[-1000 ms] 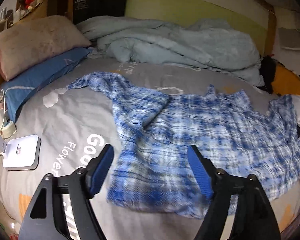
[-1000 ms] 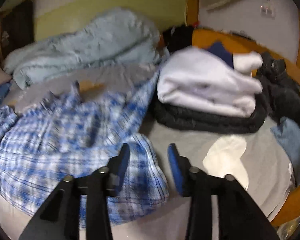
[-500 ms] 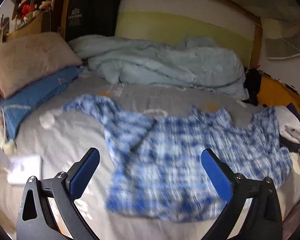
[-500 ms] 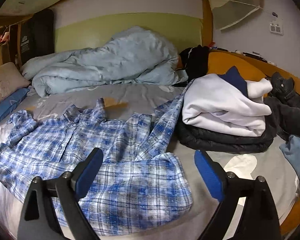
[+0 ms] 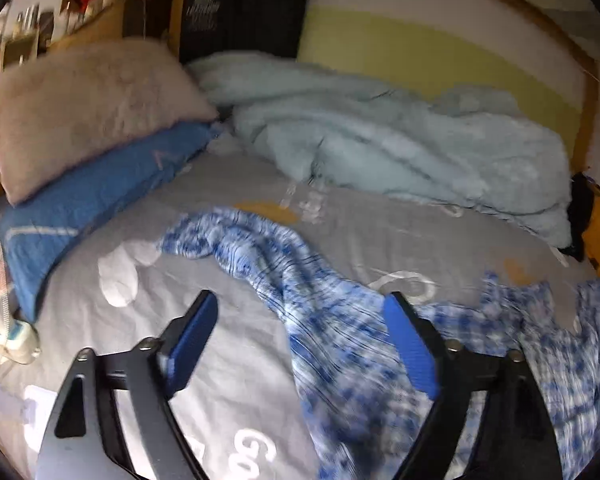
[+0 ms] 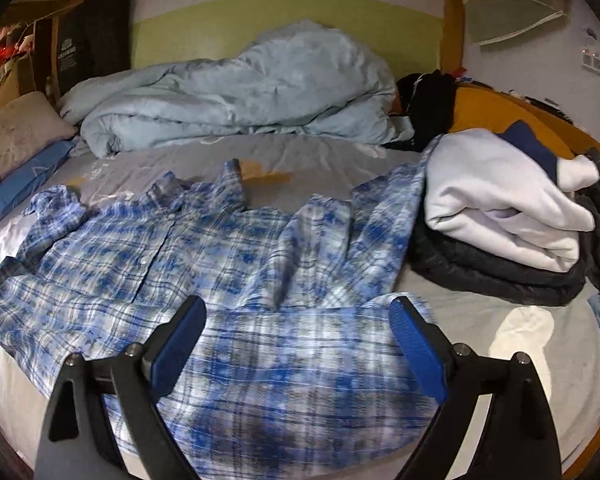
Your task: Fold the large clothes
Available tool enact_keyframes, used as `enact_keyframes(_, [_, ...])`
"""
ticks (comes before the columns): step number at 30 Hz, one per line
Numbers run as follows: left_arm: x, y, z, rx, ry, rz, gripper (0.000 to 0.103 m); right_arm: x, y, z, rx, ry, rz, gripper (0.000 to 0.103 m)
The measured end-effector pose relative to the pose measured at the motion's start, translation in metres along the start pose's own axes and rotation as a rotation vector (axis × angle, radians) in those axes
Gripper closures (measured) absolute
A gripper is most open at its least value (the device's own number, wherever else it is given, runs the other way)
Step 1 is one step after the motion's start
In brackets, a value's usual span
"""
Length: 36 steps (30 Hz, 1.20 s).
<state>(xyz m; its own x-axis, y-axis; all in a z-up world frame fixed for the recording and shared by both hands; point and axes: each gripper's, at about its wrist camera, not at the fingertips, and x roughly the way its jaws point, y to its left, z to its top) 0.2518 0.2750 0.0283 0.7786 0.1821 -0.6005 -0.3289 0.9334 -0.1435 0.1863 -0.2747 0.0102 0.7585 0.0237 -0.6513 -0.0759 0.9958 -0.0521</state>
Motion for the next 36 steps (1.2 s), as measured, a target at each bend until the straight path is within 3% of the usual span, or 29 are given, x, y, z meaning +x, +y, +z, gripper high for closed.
enact_keyframes(4, [0.058,0.023,0.001,-0.113,0.123,-0.039,0.041,0.016,0.007,0.001,0.007,0.047,0.033,0.011])
enact_keyframes(9, [0.104,0.030,-0.023,-0.161,0.270,-0.098,0.044,0.031,0.017,0.001,0.003,0.098,0.074,0.011])
enact_keyframes(10, [0.111,0.031,-0.029,-0.177,0.302,-0.118,0.048,0.031,0.019,0.001,-0.003,0.098,0.075,0.011])
enact_keyframes(14, [0.125,0.032,-0.042,-0.217,0.370,-0.181,0.100,0.030,0.026,-0.001,-0.044,0.101,0.072,0.011])
enact_keyframes(15, [0.123,0.031,-0.042,-0.223,0.359,-0.193,0.101,0.029,0.027,-0.002,-0.052,0.102,0.068,0.011])
enact_keyframes(19, [0.092,0.016,-0.031,-0.171,0.253,-0.204,0.102,0.028,0.025,-0.002,-0.042,0.104,0.070,0.011])
enact_keyframes(21, [0.070,0.002,-0.024,-0.110,0.200,-0.201,0.102,0.026,0.023,-0.001,-0.030,0.102,0.068,0.011])
enact_keyframes(24, [0.028,-0.035,-0.025,0.022,0.143,-0.256,0.102,0.023,0.021,-0.002,-0.029,0.094,0.063,0.011])
enact_keyframes(26, [0.001,-0.062,-0.040,0.091,0.154,-0.306,0.102,0.020,0.022,-0.002,-0.035,0.085,0.059,0.011])
enact_keyframes(30, [-0.017,-0.099,-0.079,0.156,0.263,-0.342,0.101,0.016,0.021,-0.002,-0.040,0.072,0.053,0.011])
enact_keyframes(32, [-0.015,-0.106,-0.085,0.192,0.292,-0.328,0.080,0.016,0.019,-0.001,-0.029,0.074,0.056,0.011])
enact_keyframes(33, [-0.015,-0.105,-0.083,0.201,0.284,-0.307,0.073,0.015,0.018,-0.001,-0.024,0.074,0.058,0.011])
enact_keyframes(34, [-0.017,-0.100,-0.079,0.185,0.260,-0.285,0.059,0.014,0.018,-0.001,-0.022,0.073,0.061,0.011])
enact_keyframes(36, [-0.019,-0.081,-0.066,0.104,0.228,-0.288,0.053,0.012,0.018,-0.002,-0.032,0.067,0.059,0.011])
